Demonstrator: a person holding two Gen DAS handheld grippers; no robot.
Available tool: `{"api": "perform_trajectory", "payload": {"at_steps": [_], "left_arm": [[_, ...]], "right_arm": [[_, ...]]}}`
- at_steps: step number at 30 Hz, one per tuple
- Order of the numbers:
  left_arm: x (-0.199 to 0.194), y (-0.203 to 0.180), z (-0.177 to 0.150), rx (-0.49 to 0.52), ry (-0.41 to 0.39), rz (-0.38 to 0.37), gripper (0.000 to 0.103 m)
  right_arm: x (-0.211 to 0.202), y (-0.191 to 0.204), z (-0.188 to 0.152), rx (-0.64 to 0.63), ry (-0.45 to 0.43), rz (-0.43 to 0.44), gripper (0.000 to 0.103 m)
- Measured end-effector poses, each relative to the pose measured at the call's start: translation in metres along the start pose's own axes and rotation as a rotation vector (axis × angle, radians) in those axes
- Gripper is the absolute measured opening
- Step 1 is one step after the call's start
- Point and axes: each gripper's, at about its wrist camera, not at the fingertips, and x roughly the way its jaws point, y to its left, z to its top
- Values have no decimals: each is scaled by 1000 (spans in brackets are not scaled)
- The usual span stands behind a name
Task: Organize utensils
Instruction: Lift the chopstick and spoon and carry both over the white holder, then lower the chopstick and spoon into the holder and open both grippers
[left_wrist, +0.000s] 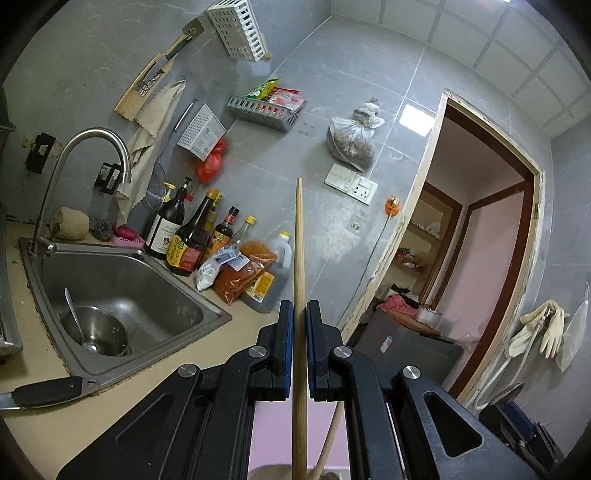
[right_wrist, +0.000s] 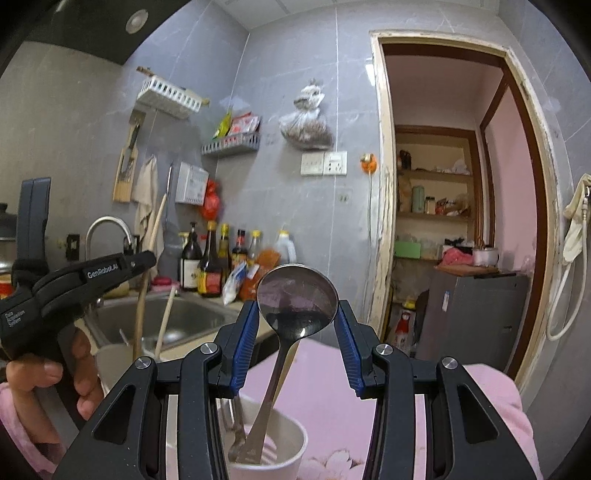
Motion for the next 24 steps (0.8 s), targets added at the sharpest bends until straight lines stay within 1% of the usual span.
{"api": "perform_trajectory", "payload": {"at_steps": [6, 15, 20, 24], "left_arm": [[-6, -4, -16, 21, 34, 5, 5], [-18, -9, -30, 65, 70, 11, 5], [-20, -5, -34, 35, 156, -3, 5], [-24, -9, -38, 58, 193, -5, 5]], "right_arm": [[3, 2, -8, 0, 46, 18, 40], [6, 4, -19, 7, 114, 46, 41], [8, 5, -24, 12, 147, 60, 41], [7, 4, -26, 19, 156, 70, 42]]}}
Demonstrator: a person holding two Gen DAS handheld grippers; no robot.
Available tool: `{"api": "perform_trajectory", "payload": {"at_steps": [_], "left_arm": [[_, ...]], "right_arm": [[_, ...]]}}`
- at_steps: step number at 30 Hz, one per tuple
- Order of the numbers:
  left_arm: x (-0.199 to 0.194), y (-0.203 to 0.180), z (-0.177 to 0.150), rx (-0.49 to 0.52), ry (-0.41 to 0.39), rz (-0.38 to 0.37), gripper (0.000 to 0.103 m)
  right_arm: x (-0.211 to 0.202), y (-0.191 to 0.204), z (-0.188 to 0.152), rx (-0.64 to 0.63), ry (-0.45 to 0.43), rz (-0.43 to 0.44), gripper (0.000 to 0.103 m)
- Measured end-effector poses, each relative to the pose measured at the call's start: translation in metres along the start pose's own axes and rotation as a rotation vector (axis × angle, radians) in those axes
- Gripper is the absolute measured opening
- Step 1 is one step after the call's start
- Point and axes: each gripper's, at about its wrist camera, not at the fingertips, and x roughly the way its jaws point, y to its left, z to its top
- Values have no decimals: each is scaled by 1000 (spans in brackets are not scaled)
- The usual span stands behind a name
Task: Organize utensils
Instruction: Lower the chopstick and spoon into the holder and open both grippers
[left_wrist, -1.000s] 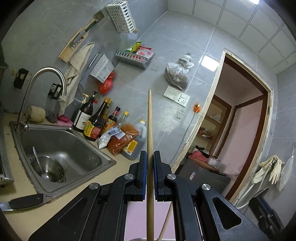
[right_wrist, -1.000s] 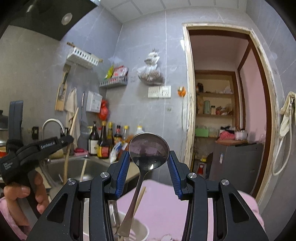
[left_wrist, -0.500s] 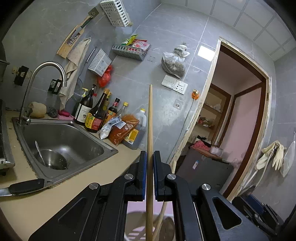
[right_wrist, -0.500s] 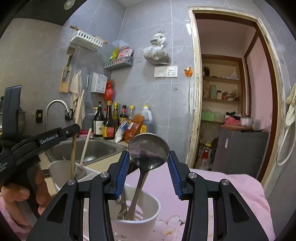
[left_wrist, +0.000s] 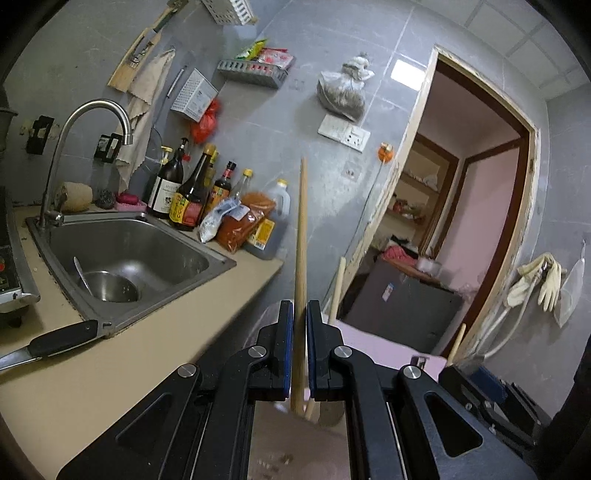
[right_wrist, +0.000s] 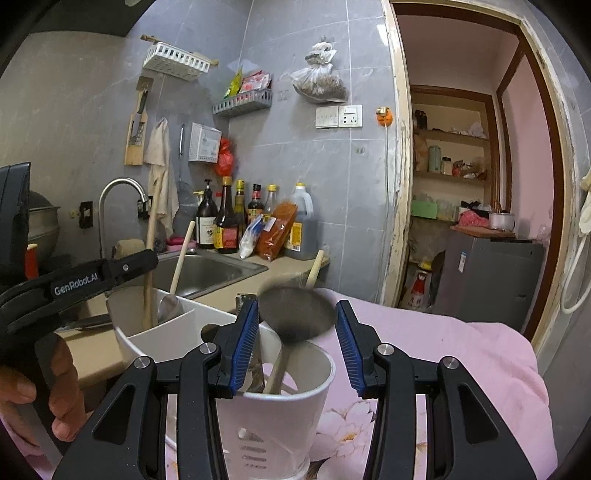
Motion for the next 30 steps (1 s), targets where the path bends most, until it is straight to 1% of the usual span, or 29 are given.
{"api": "perform_trajectory", "payload": {"at_steps": [6, 7, 8, 9, 10, 13, 15, 17, 18, 20, 21, 22, 24, 26, 27, 29, 30], "left_arm": [[-6, 0, -2, -10, 45, -22, 6], [-7, 0, -2, -13, 50, -27, 9], [-9, -1, -2, -13, 56, -32, 18], [-10, -1, -1, -14, 59, -36, 23], [-13, -2, 0, -15, 57, -41, 31], [-19, -7, 4, 5, 48, -53, 33], [-25, -14, 6, 33, 43, -61, 40], [-30, -21, 7, 53, 26, -66, 56], [-33, -25, 8, 67, 16, -70, 59], [-37, -34, 8, 107, 7, -79, 68], [-40, -41, 7, 133, 2, -82, 71], [-42, -46, 6, 155, -4, -85, 75], [-46, -55, 2, 191, -15, -85, 79], [-51, -66, -3, 230, -23, -92, 88], [-52, -71, -5, 243, -24, -97, 89], [-52, -78, -11, 261, -19, -109, 95], [-52, -81, -13, 266, -16, -116, 96]], "right_arm": [[-7, -3, 3, 20, -13, 9, 44], [-10, -4, 4, 28, -19, 11, 46], [-12, -5, 5, 34, -25, 12, 48], [-14, -6, 6, 38, -31, 11, 48], [-17, -7, 7, 41, -38, 9, 50], [-29, -12, 12, 46, -68, -4, 53], [-37, -16, 15, 54, -80, -17, 57], [-47, -23, 17, 63, -100, -34, 69], [-54, -26, 18, 66, -112, -44, 71], [-63, -32, 20, 66, -124, -62, 77], [-67, -35, 22, 66, -127, -73, 79], [-73, -38, 22, 68, -131, -83, 82], [-84, -46, 22, 74, -139, -103, 87], [-95, -54, 21, 79, -148, -132, 91], [-102, -58, 20, 83, -152, -145, 96], [-113, -66, 18, 89, -159, -166, 103], [-120, -71, 17, 89, -164, -179, 103]]}}
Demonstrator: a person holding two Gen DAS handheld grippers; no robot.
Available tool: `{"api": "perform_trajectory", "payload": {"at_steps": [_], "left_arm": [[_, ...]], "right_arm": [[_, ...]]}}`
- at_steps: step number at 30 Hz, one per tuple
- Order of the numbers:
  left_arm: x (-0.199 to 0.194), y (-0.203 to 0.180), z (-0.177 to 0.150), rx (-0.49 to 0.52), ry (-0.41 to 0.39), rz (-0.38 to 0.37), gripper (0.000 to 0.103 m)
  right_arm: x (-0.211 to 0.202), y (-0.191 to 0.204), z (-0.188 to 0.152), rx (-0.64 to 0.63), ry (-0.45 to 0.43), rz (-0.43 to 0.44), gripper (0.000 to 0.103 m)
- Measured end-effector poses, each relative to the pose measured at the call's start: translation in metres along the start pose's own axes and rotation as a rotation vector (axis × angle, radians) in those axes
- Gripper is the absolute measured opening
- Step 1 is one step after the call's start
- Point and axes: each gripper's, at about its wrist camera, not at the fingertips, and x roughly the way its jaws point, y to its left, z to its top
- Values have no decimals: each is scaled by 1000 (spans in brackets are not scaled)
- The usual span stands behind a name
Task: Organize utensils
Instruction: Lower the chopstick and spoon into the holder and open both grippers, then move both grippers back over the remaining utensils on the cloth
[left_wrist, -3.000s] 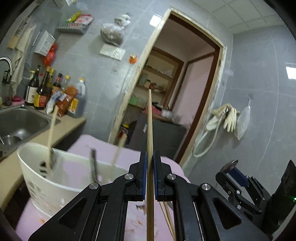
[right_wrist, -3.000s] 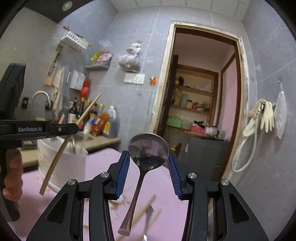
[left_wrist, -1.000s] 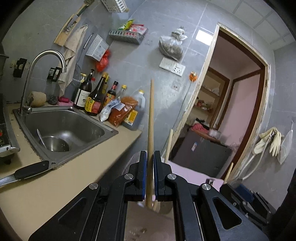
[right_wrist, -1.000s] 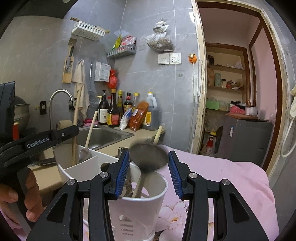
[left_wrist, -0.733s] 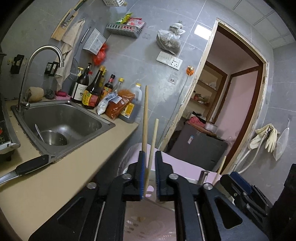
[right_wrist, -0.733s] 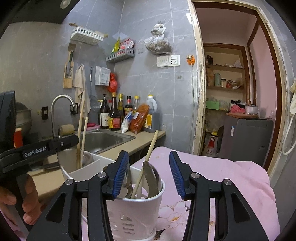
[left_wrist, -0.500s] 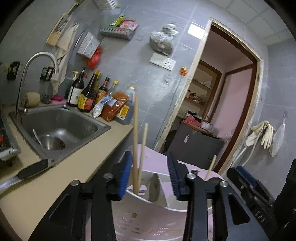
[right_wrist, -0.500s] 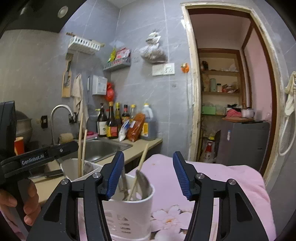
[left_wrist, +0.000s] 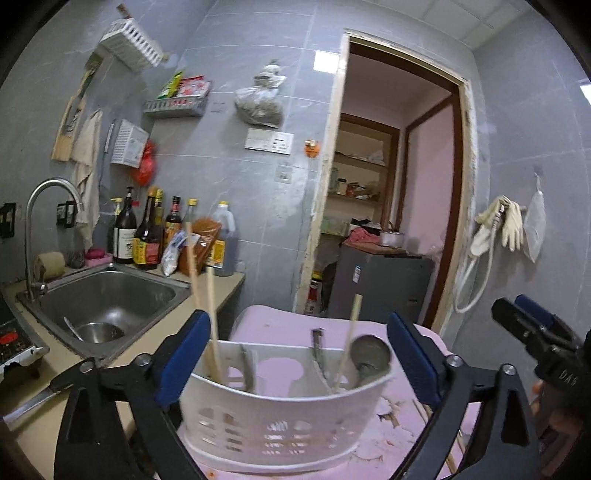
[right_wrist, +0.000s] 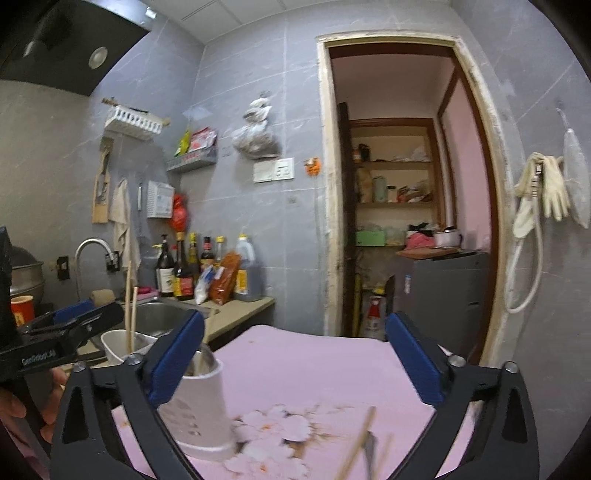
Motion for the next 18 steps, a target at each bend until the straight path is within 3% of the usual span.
{"api": "perform_trajectory", "payload": {"at_steps": [10, 18], "left_arm": [[7, -38, -20, 16, 81, -113, 101], [23, -76, -44, 83, 213, -189, 101]], "right_arm": [[-31, -40, -10, -42, 35, -97, 103], [-34, -68, -36, -75, 170, -135, 103]]}}
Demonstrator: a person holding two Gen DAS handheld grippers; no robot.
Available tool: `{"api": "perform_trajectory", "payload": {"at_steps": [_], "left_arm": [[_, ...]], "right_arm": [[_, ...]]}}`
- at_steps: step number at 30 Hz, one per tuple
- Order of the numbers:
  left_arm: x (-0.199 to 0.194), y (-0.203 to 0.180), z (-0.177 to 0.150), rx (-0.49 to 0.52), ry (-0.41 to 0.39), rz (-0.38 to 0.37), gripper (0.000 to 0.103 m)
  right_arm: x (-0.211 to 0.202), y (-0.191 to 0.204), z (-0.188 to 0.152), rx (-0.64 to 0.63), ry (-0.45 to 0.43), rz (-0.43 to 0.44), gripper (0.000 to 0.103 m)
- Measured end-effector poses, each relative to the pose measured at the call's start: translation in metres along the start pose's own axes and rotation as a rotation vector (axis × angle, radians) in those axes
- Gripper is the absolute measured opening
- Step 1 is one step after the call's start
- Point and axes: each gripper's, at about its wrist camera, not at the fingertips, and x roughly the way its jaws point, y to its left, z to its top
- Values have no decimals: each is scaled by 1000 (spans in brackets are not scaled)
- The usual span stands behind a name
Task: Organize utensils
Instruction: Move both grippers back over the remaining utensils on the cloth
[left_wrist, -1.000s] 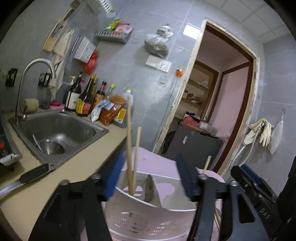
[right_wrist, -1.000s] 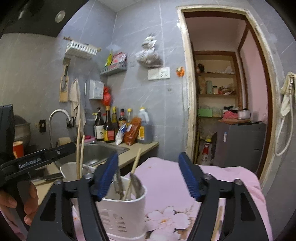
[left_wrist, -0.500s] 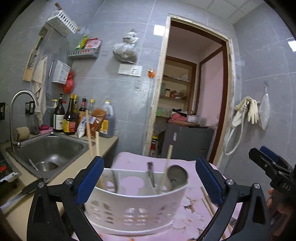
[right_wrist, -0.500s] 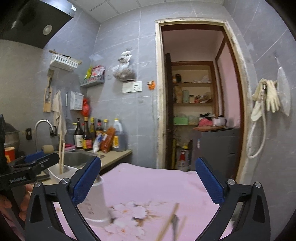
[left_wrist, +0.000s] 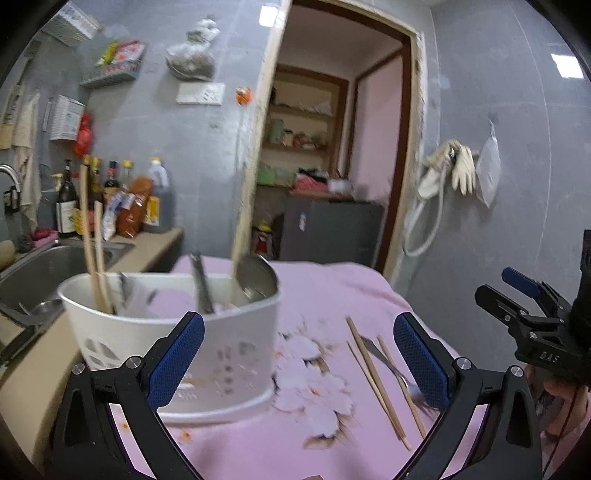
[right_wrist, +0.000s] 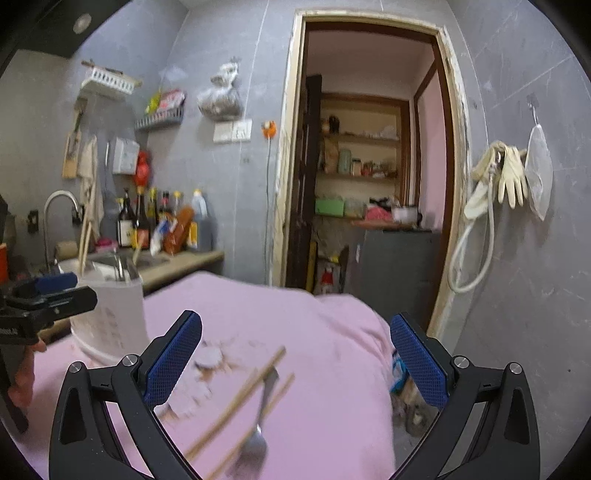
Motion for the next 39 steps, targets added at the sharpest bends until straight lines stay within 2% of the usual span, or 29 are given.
{"api": "perform_trajectory", "payload": {"at_steps": [9, 12, 14, 18, 22, 24, 32, 36, 38, 39], "left_arm": [[37, -27, -17, 18, 192, -71, 101], [49, -34, -23, 24, 252, -82, 101], [59, -38, -26, 34, 297, -91, 101], [80, -42, -28, 39, 388, -110, 100], [94, -46, -33, 44, 452, -131, 99], [99, -48, -33, 54, 475, -142, 95], [124, -53, -40, 60, 593, -209, 55], [133, -55, -44, 44, 635, -230, 39], [137, -54, -45, 37, 657, -241, 27], [137, -53, -46, 33, 663, -243, 25]], "right_arm": [[9, -19, -27, 10, 133, -11, 102], [11, -19, -33, -3, 165, 2, 95], [13, -18, -36, -19, 188, 8, 86], [16, -17, -42, -34, 227, 20, 76], [23, -20, -49, -21, 296, 50, 67], [26, -22, -52, -9, 329, 65, 63], [37, -19, -62, -2, 419, 118, 41], [37, -16, -65, -2, 444, 137, 38], [38, -16, -67, -1, 450, 139, 37], [38, -15, -67, 0, 452, 140, 37]]}}
